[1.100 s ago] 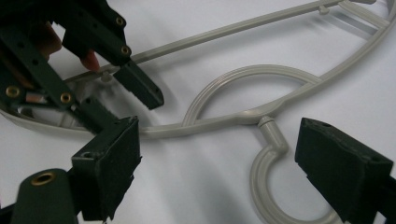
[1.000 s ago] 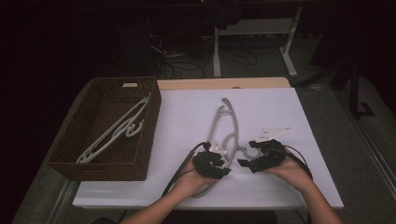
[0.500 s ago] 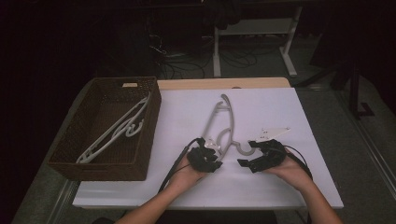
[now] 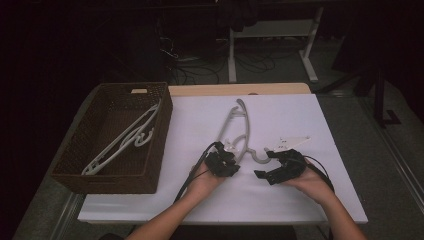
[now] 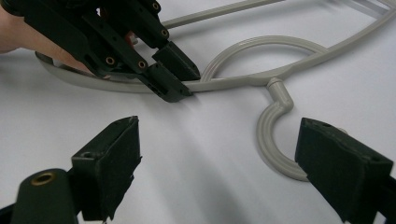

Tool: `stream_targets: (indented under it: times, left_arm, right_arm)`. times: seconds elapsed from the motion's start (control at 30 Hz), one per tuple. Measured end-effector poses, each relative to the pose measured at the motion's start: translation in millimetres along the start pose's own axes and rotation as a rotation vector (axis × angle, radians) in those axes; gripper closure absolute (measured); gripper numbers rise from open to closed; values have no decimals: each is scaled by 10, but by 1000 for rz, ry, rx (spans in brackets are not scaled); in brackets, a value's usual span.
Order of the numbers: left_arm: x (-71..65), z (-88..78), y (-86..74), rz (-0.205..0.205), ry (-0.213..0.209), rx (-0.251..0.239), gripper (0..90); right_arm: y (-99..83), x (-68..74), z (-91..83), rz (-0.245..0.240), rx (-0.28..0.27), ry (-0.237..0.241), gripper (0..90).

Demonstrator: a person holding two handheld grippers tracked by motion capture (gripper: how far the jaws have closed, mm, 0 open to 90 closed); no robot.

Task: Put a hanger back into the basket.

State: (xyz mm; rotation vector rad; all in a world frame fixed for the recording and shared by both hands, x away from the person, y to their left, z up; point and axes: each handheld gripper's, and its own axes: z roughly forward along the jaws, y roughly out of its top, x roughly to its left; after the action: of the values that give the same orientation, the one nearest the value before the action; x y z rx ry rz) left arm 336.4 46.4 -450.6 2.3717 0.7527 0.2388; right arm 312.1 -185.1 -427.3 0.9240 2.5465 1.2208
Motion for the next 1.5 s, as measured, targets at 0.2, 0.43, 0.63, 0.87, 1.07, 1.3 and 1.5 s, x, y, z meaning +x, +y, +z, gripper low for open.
stream_targets:
  times: [0.2,0.43,0.63,0.87,1.07,1.3,1.5]
  left_arm:
    - [16,-7,-3,-21,-4,-1,746]
    - [82,-70,-29,-3,17,28,770]
    - [146,-181,-135,19,61,55,723]
    - [162,-202,-155,40,37,74,751]
    - [194,-200,-173,15,18,66,791]
    - [207,-210,-193,16,13,47,828]
    - [249,-221,-189,-1,-14,42,829]
  right_arm:
    - [-2,1,-2,1,1,0,135]
    - [-10,-21,-19,8,-4,0,135]
    - [-8,-25,-23,12,-9,3,136]
    - [-4,-20,-13,10,-7,5,136]
    - [-9,-24,-7,11,-1,9,136]
    - [2,-6,4,5,1,12,137]
    - [7,-28,-28,16,-15,10,137]
